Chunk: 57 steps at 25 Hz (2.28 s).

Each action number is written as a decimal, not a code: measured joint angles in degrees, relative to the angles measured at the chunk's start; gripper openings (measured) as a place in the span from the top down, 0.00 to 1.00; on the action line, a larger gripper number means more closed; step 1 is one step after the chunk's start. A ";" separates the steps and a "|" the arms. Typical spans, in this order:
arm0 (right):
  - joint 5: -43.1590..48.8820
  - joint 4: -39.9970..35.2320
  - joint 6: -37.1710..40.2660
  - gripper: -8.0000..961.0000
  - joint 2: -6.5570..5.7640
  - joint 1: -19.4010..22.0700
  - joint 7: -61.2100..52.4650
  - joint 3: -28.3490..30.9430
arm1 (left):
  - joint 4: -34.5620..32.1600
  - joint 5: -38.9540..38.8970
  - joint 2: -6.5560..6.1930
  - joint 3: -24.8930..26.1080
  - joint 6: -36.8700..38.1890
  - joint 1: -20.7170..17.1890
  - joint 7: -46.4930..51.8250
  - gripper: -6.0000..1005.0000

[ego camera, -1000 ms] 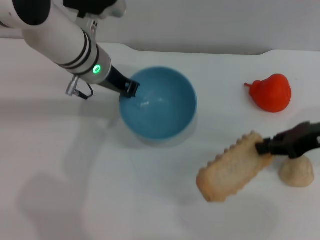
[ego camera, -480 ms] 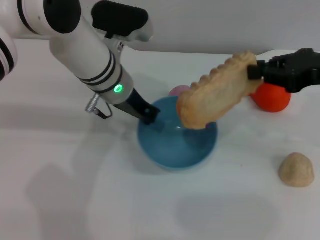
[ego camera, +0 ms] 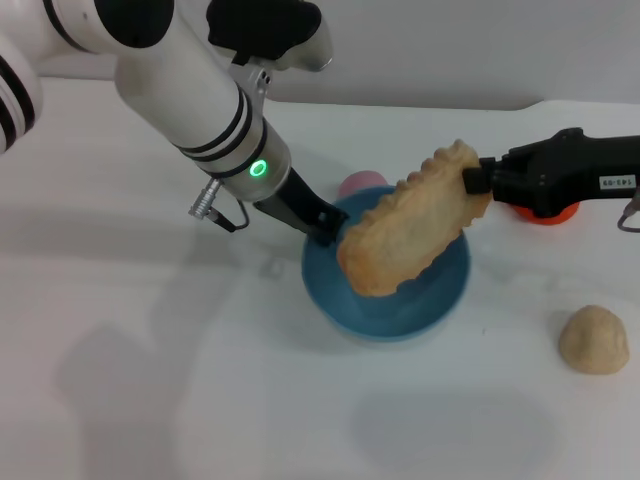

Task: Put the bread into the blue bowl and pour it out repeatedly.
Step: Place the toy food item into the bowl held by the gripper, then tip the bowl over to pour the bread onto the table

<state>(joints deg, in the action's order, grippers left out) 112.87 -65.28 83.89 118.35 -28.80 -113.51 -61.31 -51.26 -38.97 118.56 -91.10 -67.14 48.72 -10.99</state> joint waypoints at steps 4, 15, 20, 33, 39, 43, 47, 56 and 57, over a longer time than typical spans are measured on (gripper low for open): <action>1.19 0.67 -1.29 0.89 0.04 -0.24 0.05 -2.05 | -1.17 -3.01 0.00 -0.30 -1.88 0.13 -2.25 1.00; 2.25 -1.40 -7.95 0.49 0.34 1.11 0.79 -6.24 | -1.38 -3.75 -0.09 -0.40 -2.61 0.04 -2.60 1.00; -4.11 -6.70 -13.68 0.45 0.73 6.37 3.11 -5.30 | -1.40 -3.36 -0.17 -0.46 1.48 -0.51 -2.63 1.00; -42.59 10.26 -20.41 0.46 0.48 20.98 24.97 3.66 | 1.07 -3.25 -0.10 -8.62 26.40 -1.97 -5.83 1.00; -46.97 20.82 -14.41 0.46 0.41 21.79 29.34 10.78 | 2.73 -3.22 0.12 -14.67 37.39 -2.49 -6.53 0.99; -47.01 24.53 -12.15 0.46 0.26 21.85 30.01 14.46 | 3.33 -3.21 0.21 -18.96 43.60 -3.01 -6.53 0.99; -46.72 26.62 -11.96 0.46 0.16 21.94 30.11 15.66 | 3.77 -3.21 0.38 -22.00 49.40 -3.61 -6.53 0.99; -46.64 28.16 -11.95 0.47 0.05 22.48 30.25 16.43 | 5.75 -3.22 0.53 -32.64 70.14 -5.17 -7.97 0.99; -46.64 28.18 -11.94 0.47 0.05 22.59 30.26 16.44 | 6.57 -3.21 0.53 -33.25 72.07 -5.13 -7.97 0.99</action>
<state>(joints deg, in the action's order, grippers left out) 66.23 -37.09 71.95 118.41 -6.20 -83.25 -44.88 -44.69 -42.19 119.09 -124.35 4.93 43.59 -18.97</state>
